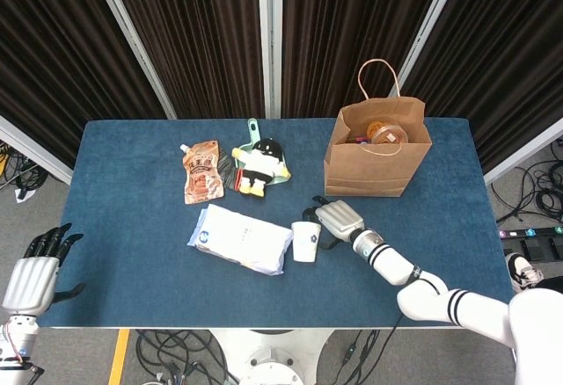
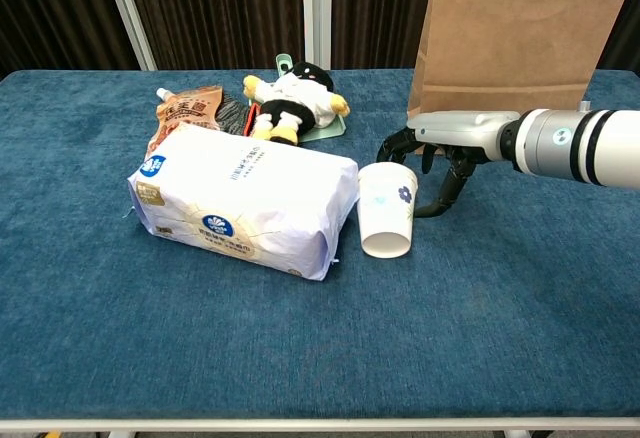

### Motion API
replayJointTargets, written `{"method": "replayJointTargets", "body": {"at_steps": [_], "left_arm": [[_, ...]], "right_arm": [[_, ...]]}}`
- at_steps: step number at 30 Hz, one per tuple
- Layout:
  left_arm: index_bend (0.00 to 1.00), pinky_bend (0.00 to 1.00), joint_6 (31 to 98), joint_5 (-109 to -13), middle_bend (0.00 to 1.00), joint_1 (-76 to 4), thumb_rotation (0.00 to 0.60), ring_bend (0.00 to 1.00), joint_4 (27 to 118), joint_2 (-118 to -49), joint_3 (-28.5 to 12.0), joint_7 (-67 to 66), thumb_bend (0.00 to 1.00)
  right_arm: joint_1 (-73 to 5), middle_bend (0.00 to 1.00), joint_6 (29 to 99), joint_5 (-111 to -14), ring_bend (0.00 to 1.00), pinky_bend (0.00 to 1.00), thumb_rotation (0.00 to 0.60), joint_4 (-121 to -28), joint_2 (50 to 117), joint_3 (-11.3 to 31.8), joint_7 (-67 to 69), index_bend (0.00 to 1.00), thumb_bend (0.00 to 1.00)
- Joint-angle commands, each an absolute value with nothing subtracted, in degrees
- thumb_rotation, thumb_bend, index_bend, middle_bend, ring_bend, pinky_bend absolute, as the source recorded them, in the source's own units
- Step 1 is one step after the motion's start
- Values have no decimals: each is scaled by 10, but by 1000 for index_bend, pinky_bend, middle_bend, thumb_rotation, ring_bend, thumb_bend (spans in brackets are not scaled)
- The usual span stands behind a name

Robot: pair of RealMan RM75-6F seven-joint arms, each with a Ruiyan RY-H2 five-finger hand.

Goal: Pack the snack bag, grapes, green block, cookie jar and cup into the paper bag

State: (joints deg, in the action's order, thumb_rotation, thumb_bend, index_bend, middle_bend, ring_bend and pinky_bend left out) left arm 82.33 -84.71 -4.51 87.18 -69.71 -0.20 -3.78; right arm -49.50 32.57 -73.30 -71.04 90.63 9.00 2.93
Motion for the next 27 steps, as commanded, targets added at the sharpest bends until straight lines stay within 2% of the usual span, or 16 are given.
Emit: {"method": "replayJointTargets", "body": {"at_steps": [1, 10, 17, 21, 27], "left_arm": [[252, 146, 823, -847, 177, -45, 600, 113, 871, -697, -2, -37, 1], [252, 146, 821, -845, 176, -45, 600, 113, 869, -698, -3, -34, 1], [252, 146, 823, -845, 176, -43, 600, 113, 867, -698, -2, -32, 1], [252, 146, 823, -845, 176, -42, 600, 113, 866, -697, -1, -32, 1], [252, 146, 822, -847, 176, -45, 600, 113, 867, -697, -2, -34, 2]], "right_arm": [[-495, 357, 331, -738, 54, 288, 600, -709, 908, 88, 35, 373, 148], [-491, 441, 363, -763, 114, 288, 600, -700, 923, 81, 62, 465, 174], [-477, 626, 441, -818, 277, 367, 600, -689, 939, 73, 99, 695, 266], [-463, 662, 503, -863, 323, 387, 600, -702, 921, 62, 110, 775, 273], [-434, 667, 610, -924, 323, 387, 600, -769, 851, 51, 74, 786, 273]]}}
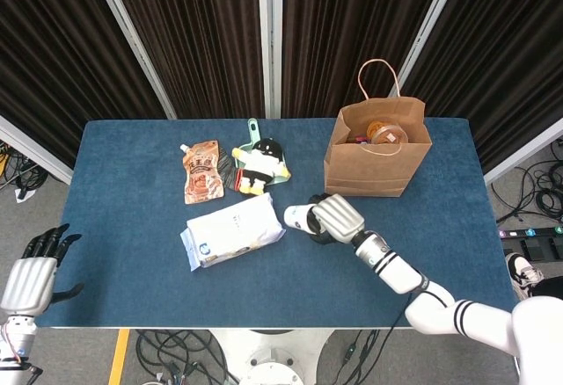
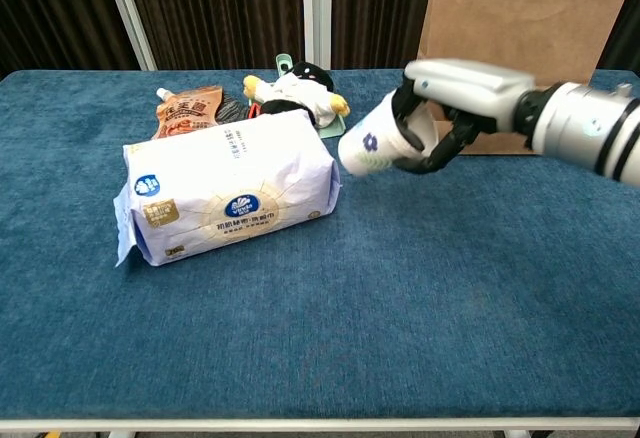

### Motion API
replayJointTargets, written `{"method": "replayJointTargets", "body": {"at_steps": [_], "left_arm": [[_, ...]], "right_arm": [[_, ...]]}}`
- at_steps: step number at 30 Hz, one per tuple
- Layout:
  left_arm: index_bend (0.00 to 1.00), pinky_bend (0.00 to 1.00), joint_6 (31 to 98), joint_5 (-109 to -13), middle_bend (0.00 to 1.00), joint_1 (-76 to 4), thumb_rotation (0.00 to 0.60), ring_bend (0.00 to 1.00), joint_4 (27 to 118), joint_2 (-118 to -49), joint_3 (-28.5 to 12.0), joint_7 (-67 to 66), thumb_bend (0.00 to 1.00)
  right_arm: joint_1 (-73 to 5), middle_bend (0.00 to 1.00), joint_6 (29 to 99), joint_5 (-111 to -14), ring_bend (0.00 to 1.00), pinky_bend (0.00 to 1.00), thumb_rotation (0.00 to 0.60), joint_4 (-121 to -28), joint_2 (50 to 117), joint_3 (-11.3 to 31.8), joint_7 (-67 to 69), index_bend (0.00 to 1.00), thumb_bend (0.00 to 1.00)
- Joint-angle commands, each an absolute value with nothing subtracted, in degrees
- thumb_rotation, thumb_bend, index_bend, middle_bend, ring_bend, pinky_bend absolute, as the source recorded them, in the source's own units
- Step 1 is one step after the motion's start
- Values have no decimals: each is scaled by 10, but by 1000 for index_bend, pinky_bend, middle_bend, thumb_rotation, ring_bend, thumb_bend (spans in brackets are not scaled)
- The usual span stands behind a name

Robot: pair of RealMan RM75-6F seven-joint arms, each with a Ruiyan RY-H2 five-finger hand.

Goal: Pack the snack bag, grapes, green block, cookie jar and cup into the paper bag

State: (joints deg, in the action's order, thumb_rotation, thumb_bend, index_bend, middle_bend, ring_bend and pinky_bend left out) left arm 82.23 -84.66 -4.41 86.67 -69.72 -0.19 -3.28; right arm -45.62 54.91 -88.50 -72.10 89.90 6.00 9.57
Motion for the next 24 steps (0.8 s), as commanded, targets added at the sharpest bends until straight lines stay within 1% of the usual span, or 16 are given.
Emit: {"method": "replayJointTargets", "body": {"at_steps": [1, 9, 13, 15, 18, 24], "left_arm": [[252, 146, 821, -848, 176, -45, 600, 113, 867, -697, -2, -34, 1], [252, 146, 819, -852, 176, -52, 600, 113, 874, -696, -5, -42, 2], [252, 146, 816, -853, 176, -55, 600, 113, 877, -694, -6, -45, 2], [252, 146, 815, -853, 176, -56, 600, 113, 879, -693, -6, -47, 1], [252, 146, 816, -855, 177, -57, 600, 113, 881, -692, -7, -48, 1], [252, 146, 818, -853, 176, -55, 600, 114, 882, -692, -5, -48, 2]], "right_arm": [[-428, 666, 624, -930, 323, 387, 600, -786, 837, 51, 69, 787, 272], [-388, 658, 727, -995, 323, 391, 600, -941, 697, 48, 32, 788, 272], [-366, 657, 791, -1013, 323, 403, 600, -983, 653, 69, 12, 785, 270], [-356, 657, 814, -1002, 323, 405, 600, -998, 635, 86, 7, 782, 268], [-349, 657, 830, -969, 323, 405, 600, -1010, 613, 114, 18, 780, 265], [-344, 657, 816, -873, 323, 406, 600, -1002, 584, 162, 60, 776, 258]]}}
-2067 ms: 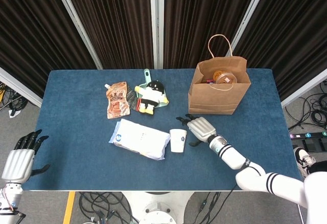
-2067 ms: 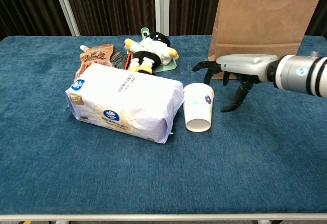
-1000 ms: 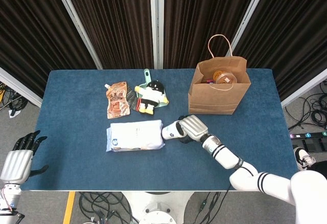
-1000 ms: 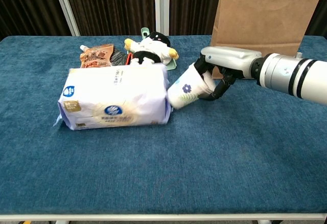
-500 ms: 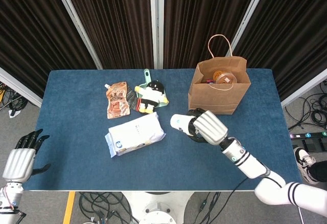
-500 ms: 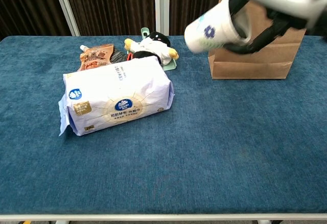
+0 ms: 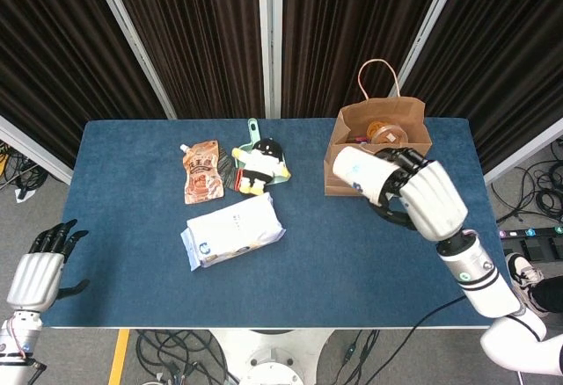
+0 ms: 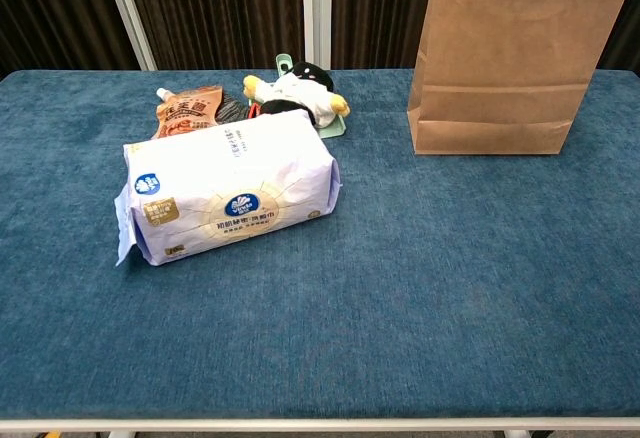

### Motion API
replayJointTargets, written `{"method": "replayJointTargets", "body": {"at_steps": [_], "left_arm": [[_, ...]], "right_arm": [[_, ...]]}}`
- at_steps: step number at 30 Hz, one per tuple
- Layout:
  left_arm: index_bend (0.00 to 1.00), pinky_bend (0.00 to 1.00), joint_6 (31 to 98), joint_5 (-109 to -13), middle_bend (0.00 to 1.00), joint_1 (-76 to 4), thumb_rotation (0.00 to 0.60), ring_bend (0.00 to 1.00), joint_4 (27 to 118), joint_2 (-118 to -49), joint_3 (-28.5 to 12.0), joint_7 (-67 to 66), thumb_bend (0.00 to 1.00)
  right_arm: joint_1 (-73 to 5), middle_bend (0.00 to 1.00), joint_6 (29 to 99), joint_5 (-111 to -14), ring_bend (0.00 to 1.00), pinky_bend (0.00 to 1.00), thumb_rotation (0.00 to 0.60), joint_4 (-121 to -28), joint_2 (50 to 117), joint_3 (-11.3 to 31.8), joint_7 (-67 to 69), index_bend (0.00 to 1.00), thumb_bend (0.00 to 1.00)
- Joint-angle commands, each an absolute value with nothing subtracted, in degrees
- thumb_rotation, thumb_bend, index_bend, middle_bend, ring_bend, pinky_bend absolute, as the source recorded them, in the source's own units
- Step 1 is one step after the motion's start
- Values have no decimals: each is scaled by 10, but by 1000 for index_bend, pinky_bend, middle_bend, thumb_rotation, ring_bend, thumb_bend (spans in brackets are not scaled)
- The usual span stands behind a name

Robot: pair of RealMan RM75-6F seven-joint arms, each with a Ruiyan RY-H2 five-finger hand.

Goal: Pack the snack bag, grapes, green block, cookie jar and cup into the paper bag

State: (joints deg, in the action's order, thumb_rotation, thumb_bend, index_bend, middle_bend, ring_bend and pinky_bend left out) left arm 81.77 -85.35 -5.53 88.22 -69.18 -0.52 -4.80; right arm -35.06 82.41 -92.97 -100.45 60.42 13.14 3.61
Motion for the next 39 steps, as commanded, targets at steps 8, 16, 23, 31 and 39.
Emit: {"method": "replayJointTargets", "body": {"at_steps": [8, 16, 23, 31, 39], "left_arm": [[252, 146, 817, -850, 176, -54, 600, 113, 881, -694, -4, -46, 1], [252, 146, 815, -849, 176, -54, 600, 113, 877, -697, -4, -43, 2], [252, 146, 815, -847, 176, -53, 600, 113, 874, -697, -4, -40, 1], [252, 146, 816, -846, 176, -52, 600, 113, 871, -700, -2, -37, 2], [252, 146, 816, -844, 176, -49, 600, 113, 868, -699, -1, -33, 1]], "right_arm": [[-364, 646, 715, -725, 321, 406, 600, -964, 567, 202, 71, 757, 256], [-407, 603, 585, -612, 319, 406, 600, -914, 578, 206, 33, 728, 256], [-439, 573, 546, -580, 315, 406, 600, -860, 619, 214, 24, 678, 256], [-476, 312, 479, -538, 125, 288, 600, -834, 639, 205, -15, 238, 238], [-481, 59, 467, -517, 0, 147, 600, -840, 634, 201, -28, 0, 227]]}}
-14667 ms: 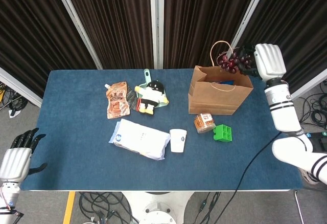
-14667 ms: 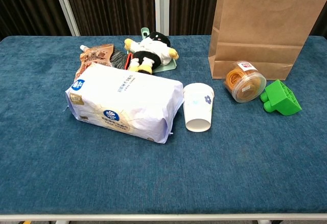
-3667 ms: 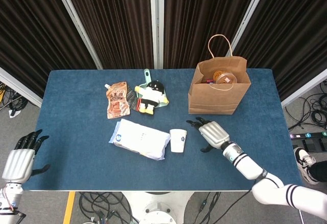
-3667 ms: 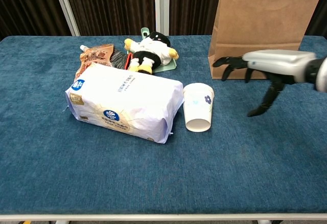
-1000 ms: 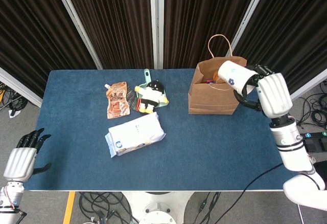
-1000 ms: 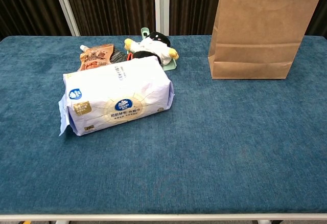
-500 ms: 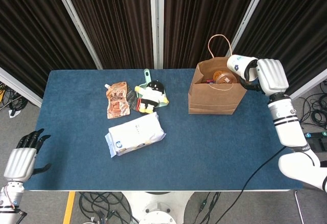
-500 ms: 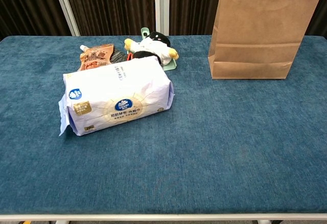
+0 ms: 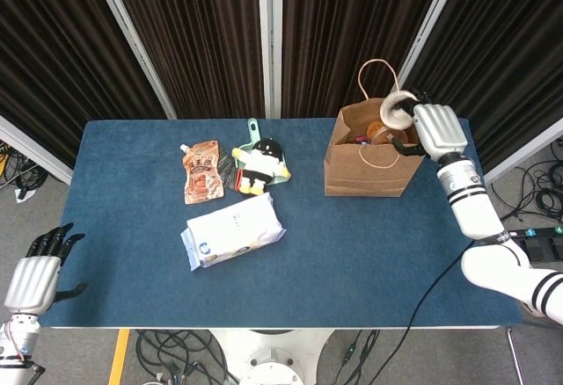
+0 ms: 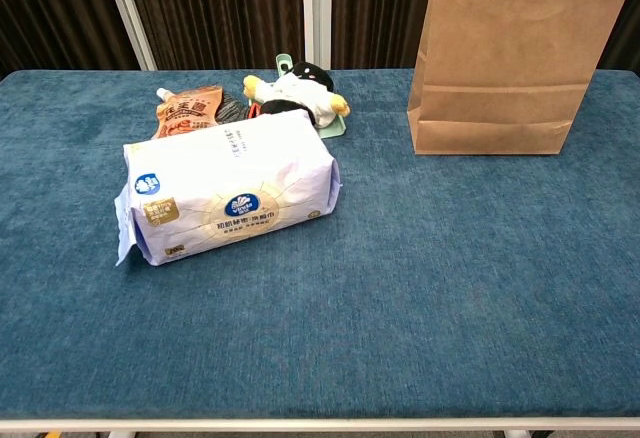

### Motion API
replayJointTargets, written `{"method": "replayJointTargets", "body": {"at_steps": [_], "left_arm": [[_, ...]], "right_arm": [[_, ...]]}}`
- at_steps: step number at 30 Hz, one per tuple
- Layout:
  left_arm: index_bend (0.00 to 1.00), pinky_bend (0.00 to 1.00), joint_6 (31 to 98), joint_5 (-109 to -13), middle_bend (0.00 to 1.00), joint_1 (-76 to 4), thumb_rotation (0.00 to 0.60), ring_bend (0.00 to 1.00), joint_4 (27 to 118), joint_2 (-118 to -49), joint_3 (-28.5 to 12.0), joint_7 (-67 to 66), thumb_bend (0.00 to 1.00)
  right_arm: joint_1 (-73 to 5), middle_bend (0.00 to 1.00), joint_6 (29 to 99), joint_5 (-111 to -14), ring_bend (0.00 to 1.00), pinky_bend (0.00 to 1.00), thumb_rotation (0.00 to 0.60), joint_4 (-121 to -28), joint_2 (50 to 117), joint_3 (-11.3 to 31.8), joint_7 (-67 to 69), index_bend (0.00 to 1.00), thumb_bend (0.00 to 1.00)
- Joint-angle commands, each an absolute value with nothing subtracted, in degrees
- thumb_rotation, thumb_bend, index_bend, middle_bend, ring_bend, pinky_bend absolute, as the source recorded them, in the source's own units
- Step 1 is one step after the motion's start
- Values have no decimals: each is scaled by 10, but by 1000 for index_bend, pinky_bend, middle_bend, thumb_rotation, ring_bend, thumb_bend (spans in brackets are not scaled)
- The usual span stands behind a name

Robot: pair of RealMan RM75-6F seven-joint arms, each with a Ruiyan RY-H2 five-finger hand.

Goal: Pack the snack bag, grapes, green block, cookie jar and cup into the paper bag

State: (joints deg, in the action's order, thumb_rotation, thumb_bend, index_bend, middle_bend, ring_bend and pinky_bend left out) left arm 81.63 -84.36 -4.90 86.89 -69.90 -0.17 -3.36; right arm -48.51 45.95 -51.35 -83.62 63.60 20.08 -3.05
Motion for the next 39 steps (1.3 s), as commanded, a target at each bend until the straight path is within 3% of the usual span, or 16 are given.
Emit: {"method": "replayJointTargets", "body": {"at_steps": [1, 9, 14, 19, 21, 27, 32, 36, 39], "left_arm": [[252, 146, 816, -844, 177, -49, 600, 113, 868, -700, -2, -33, 1], [252, 146, 819, -851, 176, -52, 600, 113, 868, -701, -3, -34, 1], [252, 146, 821, -852, 176, -51, 600, 113, 869, -699, -3, -35, 2], [252, 146, 826, -854, 176, -50, 600, 113, 869, -699, -4, -34, 2], [252, 146, 828, -854, 177, -48, 600, 113, 869, -699, -3, -34, 2], [252, 146, 835, -853, 176, -47, 600, 113, 870, -700, -7, -37, 1], [252, 146, 840, -856, 176, -49, 600, 113, 870, -704, -11, -42, 2], [252, 146, 850, -858, 176, -47, 600, 113, 869, -706, -15, -48, 1], [252, 145, 860, -857, 177, -46, 600, 113, 868, -710, -20, -53, 1]], "right_arm": [[-479, 46, 470, -519, 0, 141, 600, -843, 633, 201, -26, 0, 226], [-449, 28, 501, -570, 0, 127, 600, -882, 604, 200, 10, 0, 186], [-397, 112, 572, -667, 2, 129, 600, -919, 585, 188, 71, 0, 176], [-319, 246, 680, -788, 76, 234, 600, -948, 563, 142, 123, 16, 176], [-282, 311, 730, -835, 138, 298, 600, -952, 558, 117, 140, 88, 176], [-190, 368, 838, -911, 187, 339, 600, -938, 563, 52, 150, 190, 176], [-135, 292, 871, -918, 151, 330, 600, -907, 590, 11, 115, 171, 177], [-105, 48, 865, -909, 0, 137, 600, -902, 603, -14, 87, 1, 182], [-89, 1, 880, -911, 0, 68, 600, -892, 618, -17, 82, 0, 185]]}}
